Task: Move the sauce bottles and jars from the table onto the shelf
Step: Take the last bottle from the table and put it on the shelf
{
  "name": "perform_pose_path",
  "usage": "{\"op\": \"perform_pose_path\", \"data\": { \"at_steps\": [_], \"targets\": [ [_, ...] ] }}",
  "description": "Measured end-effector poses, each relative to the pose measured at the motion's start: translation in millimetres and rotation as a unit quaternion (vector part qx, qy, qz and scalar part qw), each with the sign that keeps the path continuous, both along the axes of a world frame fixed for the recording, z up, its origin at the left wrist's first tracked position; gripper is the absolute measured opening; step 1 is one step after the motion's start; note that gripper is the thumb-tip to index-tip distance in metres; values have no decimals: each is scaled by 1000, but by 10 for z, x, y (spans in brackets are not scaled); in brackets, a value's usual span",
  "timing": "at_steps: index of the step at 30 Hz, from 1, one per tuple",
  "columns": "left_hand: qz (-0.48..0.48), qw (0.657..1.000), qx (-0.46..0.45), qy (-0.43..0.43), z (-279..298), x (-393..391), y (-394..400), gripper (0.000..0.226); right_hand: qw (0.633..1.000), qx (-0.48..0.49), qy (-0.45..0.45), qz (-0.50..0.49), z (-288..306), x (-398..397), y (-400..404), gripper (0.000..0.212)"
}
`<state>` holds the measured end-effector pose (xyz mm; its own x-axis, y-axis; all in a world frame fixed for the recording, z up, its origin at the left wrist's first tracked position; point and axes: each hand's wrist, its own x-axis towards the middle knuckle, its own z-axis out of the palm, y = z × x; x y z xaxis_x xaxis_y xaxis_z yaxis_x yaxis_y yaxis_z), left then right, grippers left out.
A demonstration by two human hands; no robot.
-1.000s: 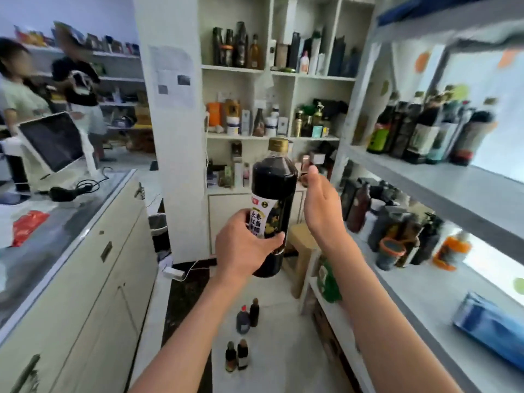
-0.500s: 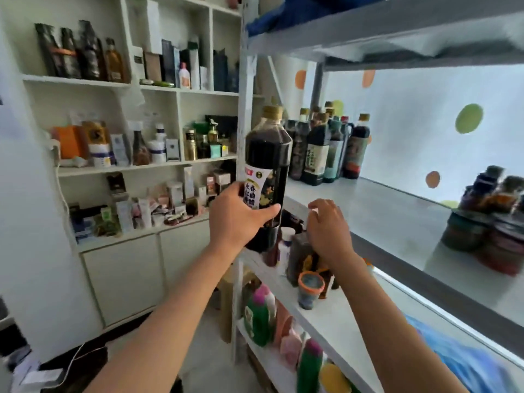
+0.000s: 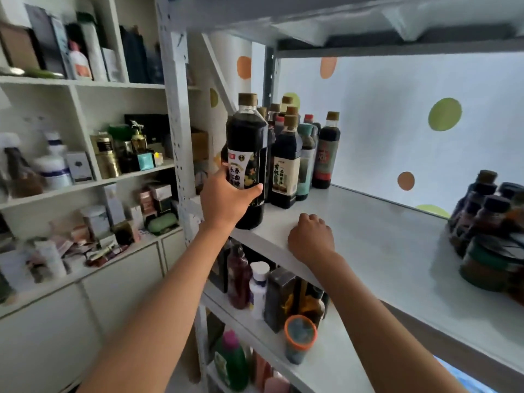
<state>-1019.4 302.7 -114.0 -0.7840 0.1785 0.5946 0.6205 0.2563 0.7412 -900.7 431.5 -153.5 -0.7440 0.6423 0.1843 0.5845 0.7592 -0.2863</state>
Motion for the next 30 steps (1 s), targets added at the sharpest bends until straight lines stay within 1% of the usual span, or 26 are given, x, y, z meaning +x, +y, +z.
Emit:
{"op": "perform_pose_path", "data": {
  "at_steps": [2,5,11,16,21,23,25,28,29,30],
  "targets": [
    [-2,1000,-11,1,-46,-179,127,37,1000,9,-30,0,-41,-51,46,37],
    [-10,1000,-7,-6,-70,-324,277,38,998,36,-44,8,-81,-65,96,37],
    [20,1000,-17,11,-125,-498,456,41,998,39,-45,11,-78,-81,78,36],
    [33,999,-25,-14,-144,-522,558,47,999,23,-35,20,-80,-46,85,38],
    [30,999,-26,-19,-194,-464,573,54,999,25,-13,25,-89,-20,94,38],
    [21,998,-41,-41,-249,-427,549,54,999,22,-8,30,-87,-12,84,37],
    [22,994,-80,-70,-352,-368,490,56,999,22,-2,35,-83,4,73,33],
    [31,987,-138,-77,-591,-197,350,78,997,39,14,71,-67,3,42,28],
    [32,986,-144,-72,-668,-128,285,81,994,47,23,93,-68,-9,20,28],
    [32,986,-151,-63,-731,-56,225,80,991,58,31,116,-74,-26,-1,30]
  ]
}}
